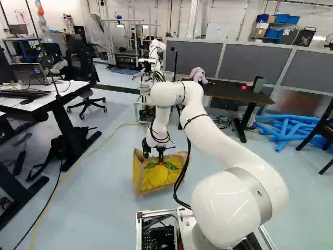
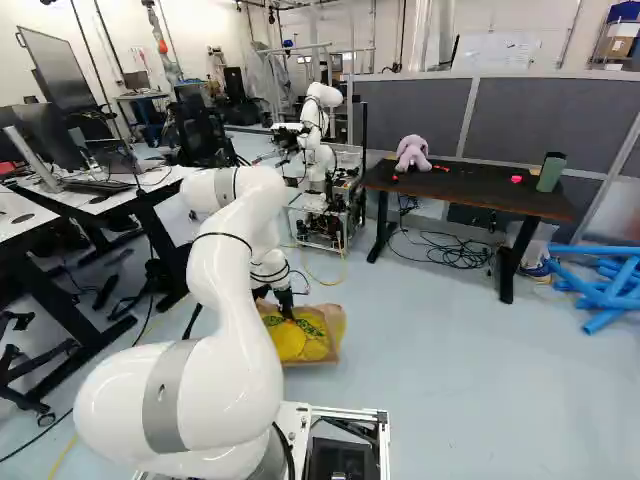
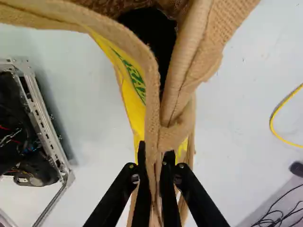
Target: Pick up the bag on the ground and place it on the table
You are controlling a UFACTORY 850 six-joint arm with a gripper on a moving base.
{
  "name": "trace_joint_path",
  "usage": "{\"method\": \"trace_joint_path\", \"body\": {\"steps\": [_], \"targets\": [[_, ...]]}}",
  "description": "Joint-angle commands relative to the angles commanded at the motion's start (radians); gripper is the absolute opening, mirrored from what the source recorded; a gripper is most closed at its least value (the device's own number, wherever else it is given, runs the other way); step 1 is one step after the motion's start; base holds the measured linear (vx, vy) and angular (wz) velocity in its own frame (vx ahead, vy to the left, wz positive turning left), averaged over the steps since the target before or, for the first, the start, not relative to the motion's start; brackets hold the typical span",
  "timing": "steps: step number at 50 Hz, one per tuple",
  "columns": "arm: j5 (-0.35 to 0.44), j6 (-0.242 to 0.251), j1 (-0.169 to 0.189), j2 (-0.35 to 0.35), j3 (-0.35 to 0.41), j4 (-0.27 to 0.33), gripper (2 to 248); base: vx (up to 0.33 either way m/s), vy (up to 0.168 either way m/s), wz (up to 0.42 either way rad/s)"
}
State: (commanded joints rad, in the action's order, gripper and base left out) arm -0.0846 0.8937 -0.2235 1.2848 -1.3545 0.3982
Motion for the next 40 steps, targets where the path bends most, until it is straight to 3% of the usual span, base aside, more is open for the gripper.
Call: {"method": "trace_joint_path", "body": {"steps": [40], "targets": [[-0.021, 0.000, -0.028, -0.184, 0.225, -0.236, 22, 0.000, 0.000, 0.000]]}}
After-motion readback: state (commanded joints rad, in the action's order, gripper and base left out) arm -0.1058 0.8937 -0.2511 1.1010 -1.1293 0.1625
